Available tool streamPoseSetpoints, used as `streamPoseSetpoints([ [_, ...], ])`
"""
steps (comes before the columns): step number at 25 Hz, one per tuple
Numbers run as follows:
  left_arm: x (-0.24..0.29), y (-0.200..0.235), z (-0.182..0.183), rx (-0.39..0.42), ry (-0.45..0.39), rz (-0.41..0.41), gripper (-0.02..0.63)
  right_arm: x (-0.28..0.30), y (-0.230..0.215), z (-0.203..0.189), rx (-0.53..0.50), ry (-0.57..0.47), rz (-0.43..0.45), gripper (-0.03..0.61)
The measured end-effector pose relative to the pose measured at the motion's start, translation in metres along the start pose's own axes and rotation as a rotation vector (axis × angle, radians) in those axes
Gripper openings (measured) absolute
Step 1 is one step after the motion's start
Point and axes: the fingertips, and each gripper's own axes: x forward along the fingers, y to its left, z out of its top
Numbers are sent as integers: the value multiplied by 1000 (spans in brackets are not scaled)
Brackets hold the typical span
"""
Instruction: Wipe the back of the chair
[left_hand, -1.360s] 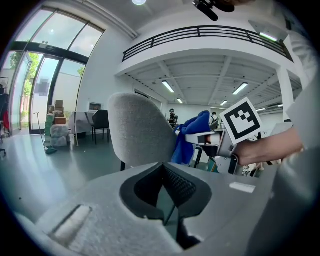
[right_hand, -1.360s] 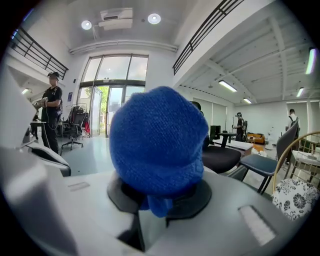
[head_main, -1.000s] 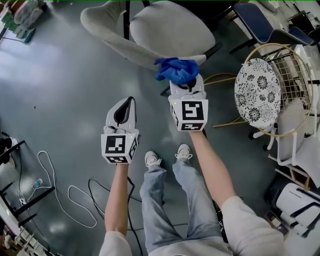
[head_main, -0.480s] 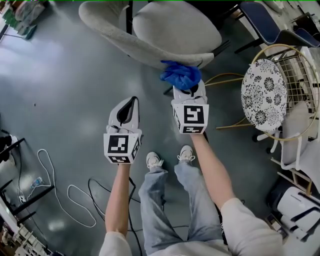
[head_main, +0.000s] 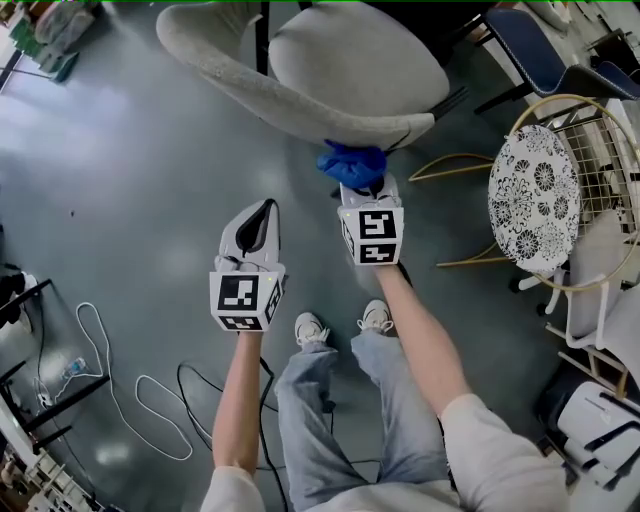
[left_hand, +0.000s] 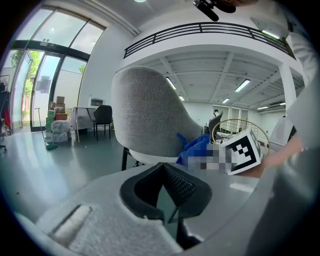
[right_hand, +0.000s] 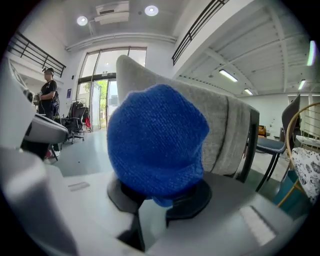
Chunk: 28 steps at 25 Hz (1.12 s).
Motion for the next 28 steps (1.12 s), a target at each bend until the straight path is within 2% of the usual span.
streamPoseSetpoints([
  [8, -7, -7, 16, -12, 7, 2, 4, -22, -5, 4, 20, 35, -14, 84],
  [15, -10, -32, 36, -36, 23, -22, 4, -66, -27, 60, 7, -37, -68, 84],
  [20, -7, -42, 40, -38, 27, -36, 4, -70, -42, 100, -5, -112, -104, 85],
  [28, -1, -44, 28, -46, 48, -38, 5, -56, -46, 106, -25, -150, -113, 84],
])
